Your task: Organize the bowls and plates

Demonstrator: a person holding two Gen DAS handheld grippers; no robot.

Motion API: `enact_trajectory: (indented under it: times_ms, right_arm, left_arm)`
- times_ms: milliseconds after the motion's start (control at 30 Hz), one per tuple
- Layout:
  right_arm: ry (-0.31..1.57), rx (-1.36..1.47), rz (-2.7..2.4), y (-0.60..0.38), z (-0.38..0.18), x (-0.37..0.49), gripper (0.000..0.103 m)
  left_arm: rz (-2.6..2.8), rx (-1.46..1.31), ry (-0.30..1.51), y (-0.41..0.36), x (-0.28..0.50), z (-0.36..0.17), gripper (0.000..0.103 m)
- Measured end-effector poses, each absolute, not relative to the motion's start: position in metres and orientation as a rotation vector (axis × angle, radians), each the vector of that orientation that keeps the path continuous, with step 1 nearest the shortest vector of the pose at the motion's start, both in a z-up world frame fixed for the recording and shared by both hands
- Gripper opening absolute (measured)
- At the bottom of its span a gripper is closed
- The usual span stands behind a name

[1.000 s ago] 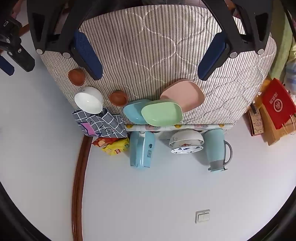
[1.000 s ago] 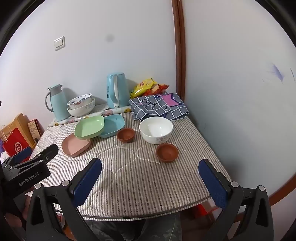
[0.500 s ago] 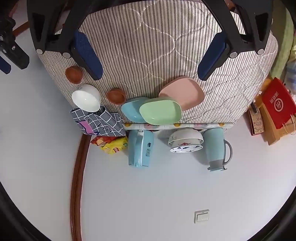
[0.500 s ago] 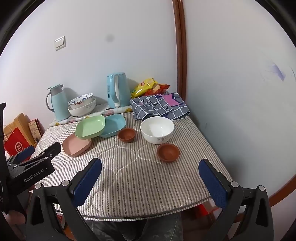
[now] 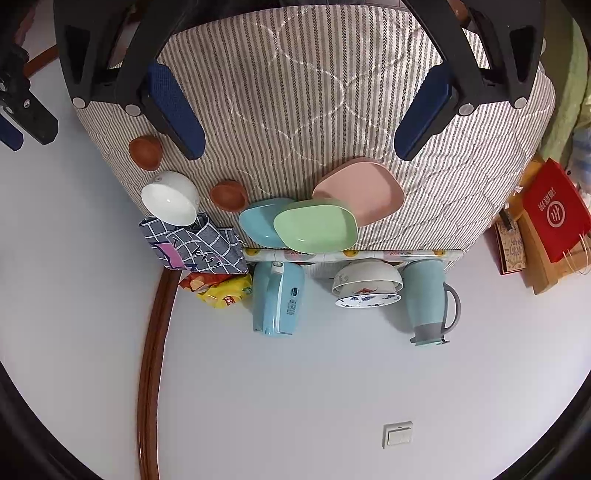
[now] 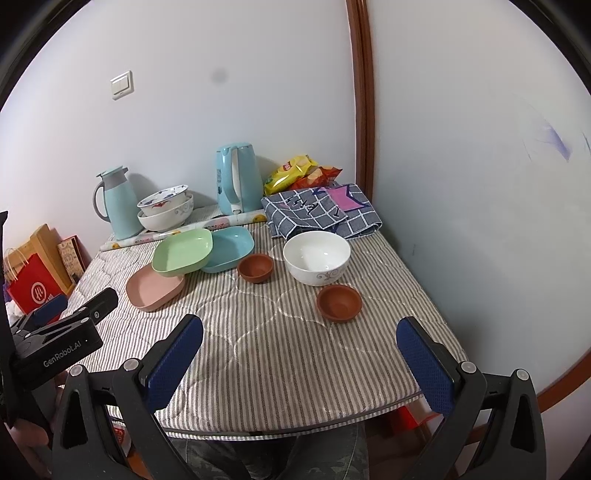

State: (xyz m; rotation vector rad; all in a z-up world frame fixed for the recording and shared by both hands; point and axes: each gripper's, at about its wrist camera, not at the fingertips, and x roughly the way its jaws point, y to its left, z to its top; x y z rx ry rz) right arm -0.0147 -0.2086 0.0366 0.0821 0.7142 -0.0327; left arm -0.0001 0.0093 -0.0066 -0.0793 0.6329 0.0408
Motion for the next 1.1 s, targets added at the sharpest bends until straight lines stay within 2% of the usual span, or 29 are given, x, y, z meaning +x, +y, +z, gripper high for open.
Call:
enact_trajectory:
  times_ms: [1100]
  right_arm:
    - [0.693,0.09,-0.029,-0.2067,0.0422,-0.0211,0.103]
  left_arm:
    - [0.048,-0.079,0.616,0.0108,-0.0075,-0.0002,0.103]
